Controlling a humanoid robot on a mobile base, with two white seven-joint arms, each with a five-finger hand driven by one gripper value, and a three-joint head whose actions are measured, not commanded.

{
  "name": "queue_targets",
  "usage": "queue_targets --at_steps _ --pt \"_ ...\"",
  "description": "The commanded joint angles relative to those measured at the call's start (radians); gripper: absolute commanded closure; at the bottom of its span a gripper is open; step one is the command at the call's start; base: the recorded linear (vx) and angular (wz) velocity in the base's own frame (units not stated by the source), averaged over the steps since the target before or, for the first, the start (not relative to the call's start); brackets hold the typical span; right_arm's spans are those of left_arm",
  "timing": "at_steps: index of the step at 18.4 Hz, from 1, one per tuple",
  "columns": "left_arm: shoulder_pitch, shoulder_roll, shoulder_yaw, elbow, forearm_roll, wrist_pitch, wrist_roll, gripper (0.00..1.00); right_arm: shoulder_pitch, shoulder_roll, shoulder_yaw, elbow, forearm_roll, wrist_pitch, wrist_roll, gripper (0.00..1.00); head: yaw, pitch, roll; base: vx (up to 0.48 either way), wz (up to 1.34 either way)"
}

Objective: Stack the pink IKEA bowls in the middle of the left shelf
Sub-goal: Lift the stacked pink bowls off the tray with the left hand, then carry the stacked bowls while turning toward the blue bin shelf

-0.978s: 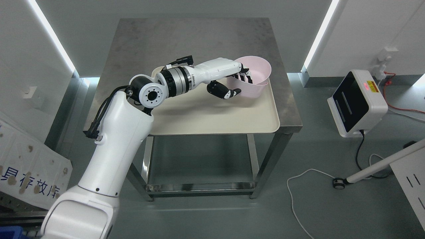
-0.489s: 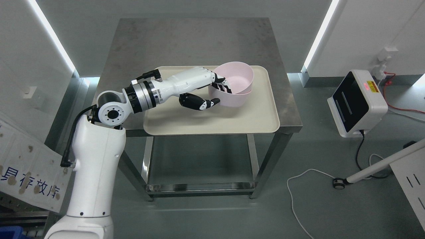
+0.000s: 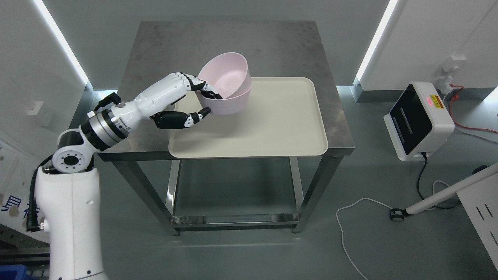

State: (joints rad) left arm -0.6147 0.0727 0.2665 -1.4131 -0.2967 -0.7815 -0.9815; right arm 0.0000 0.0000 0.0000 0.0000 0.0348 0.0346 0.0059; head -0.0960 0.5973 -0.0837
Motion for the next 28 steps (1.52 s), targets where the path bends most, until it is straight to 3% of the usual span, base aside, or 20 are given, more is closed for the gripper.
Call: queue_targets --at_steps 1,18,28 --pt "0.073 0.111 0.154 -0.064 0.131 -0.004 -0.002 0.96 0.029 -0.017 -0.011 -0.034 -0.035 0.001 0.0 0.0 0.0 0.0 0.0 0.0 0.0" --pt "0.145 0.128 0.054 -0.064 0.198 -0.004 -0.022 0.94 0.029 -0.017 -0.012 -0.034 -0.035 0.001 0.0 0.0 0.0 0.0 0.0 -0.007 0.0" --pt "0.19 0.15 0.066 -0.066 0.232 -0.004 -0.02 0.94 0.029 -0.017 -0.011 -0.034 -0.035 0.001 0.0 0.0 0.0 0.0 0.0 -0.107 0.0"
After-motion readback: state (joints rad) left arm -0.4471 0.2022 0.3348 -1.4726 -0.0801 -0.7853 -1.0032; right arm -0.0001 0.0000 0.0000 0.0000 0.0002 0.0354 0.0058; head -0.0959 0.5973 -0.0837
